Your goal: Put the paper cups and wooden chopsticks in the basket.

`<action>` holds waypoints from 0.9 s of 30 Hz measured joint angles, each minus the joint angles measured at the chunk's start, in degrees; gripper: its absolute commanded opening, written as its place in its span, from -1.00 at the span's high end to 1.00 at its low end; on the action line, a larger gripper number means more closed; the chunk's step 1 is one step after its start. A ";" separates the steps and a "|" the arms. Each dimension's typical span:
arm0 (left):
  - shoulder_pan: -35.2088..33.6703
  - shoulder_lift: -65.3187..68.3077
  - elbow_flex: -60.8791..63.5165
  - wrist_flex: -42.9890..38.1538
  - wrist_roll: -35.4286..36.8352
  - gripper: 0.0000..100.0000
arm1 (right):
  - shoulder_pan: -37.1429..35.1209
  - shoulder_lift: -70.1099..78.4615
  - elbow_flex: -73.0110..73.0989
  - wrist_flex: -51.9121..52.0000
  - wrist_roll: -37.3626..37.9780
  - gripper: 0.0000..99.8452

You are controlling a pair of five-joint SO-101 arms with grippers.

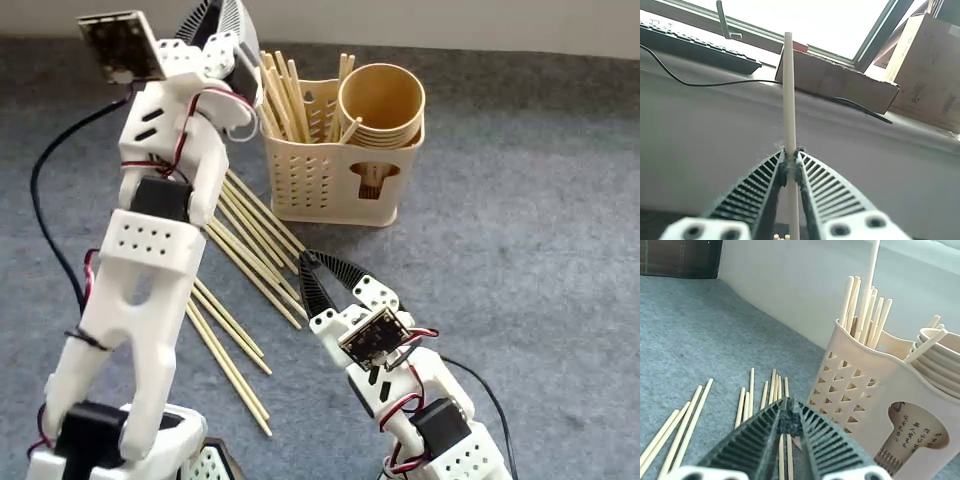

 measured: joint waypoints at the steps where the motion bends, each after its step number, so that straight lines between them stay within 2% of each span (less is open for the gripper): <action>1: 0.00 1.23 -0.44 0.00 0.00 0.99 | 0.00 0.00 0.00 0.00 0.00 0.99; 4: 0.00 3.96 -0.79 0.00 0.00 0.98 | 0.00 0.00 0.00 0.00 0.00 0.99; 8: 0.00 5.10 -0.79 2.46 0.00 0.79 | 0.00 0.00 0.00 0.00 0.00 0.99; 10: 0.09 5.10 -0.79 5.27 0.00 0.76 | 0.00 0.00 0.00 0.00 0.00 0.99; 19: 0.18 5.10 -9.32 21.45 0.00 0.81 | 0.00 0.00 0.00 0.00 0.00 0.99; 23: 0.18 5.01 -12.22 26.20 0.00 0.99 | 0.00 0.00 0.00 0.00 0.00 0.99; 27: 0.18 2.29 -11.78 29.19 0.00 0.96 | 0.00 0.00 0.00 0.00 0.00 0.99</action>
